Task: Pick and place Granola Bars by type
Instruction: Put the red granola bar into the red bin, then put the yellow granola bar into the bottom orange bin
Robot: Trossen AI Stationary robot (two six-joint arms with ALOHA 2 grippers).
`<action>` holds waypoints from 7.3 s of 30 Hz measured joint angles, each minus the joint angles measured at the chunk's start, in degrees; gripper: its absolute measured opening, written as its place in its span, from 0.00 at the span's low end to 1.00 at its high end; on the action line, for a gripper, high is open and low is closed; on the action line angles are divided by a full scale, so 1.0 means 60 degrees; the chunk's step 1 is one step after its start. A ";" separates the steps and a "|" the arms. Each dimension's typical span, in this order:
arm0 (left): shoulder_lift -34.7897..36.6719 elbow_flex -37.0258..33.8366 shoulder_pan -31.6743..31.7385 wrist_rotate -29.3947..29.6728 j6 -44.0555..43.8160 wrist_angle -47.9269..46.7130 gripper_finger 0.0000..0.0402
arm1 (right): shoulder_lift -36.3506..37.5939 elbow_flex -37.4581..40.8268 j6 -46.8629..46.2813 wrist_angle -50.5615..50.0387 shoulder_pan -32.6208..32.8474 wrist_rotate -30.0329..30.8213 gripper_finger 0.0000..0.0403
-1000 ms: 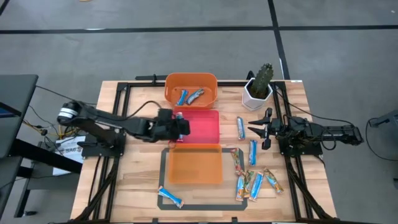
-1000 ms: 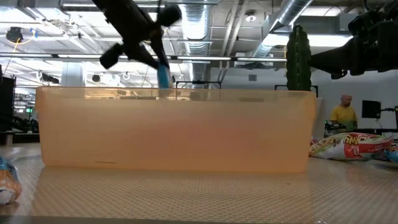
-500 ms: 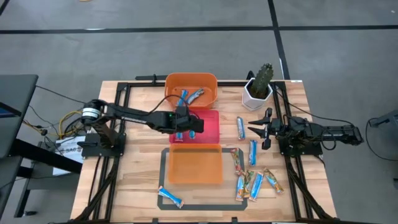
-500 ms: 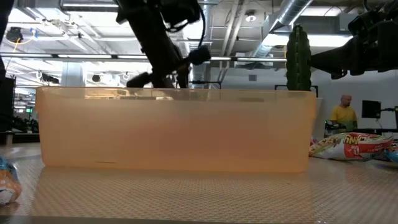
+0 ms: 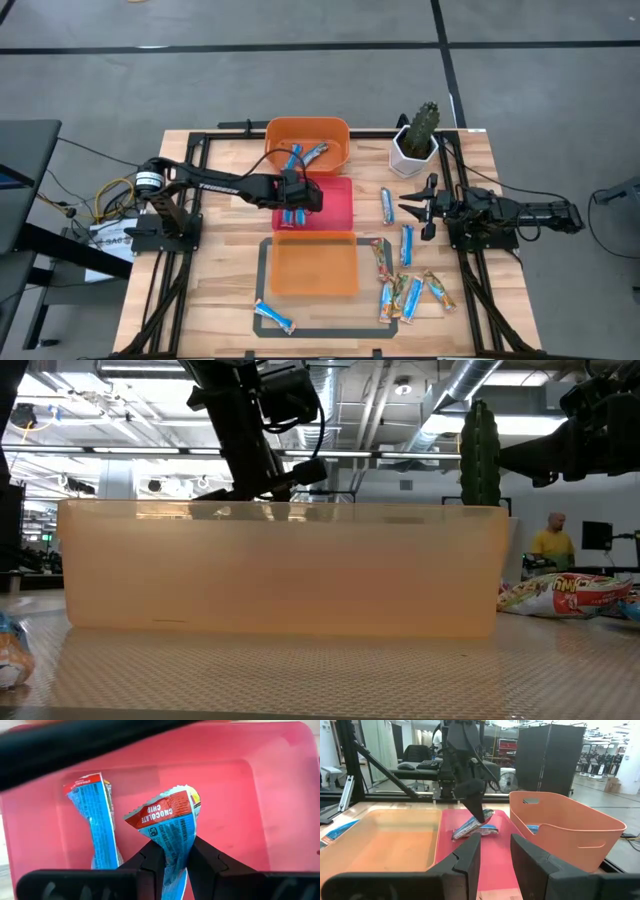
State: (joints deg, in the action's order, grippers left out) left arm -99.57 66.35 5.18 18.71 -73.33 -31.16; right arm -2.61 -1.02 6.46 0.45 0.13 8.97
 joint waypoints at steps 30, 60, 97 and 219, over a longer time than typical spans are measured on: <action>0.0007 -0.0001 0.0075 -0.0086 -0.0035 -0.0328 0.32 | 0.0000 0.0001 0.0000 0.0000 0.0002 0.0003 0.25; 0.1731 0.0000 -0.0901 -0.0184 0.7014 0.1100 0.33 | 0.0004 0.0000 0.0000 0.0000 0.0002 0.0001 0.25; 0.4794 0.0007 -0.6345 -0.4322 1.3950 -0.3519 0.33 | 0.0004 0.0004 0.0000 0.0000 -0.0001 0.0004 0.25; 0.2432 -0.0390 -0.7197 -0.1552 0.8689 -0.1519 0.10 | 0.0000 0.0004 0.0000 0.0044 0.0001 0.0004 0.25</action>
State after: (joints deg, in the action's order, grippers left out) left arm -84.97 64.01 -38.00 9.40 -21.19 -40.27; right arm -2.61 -0.99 6.46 0.71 0.13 8.99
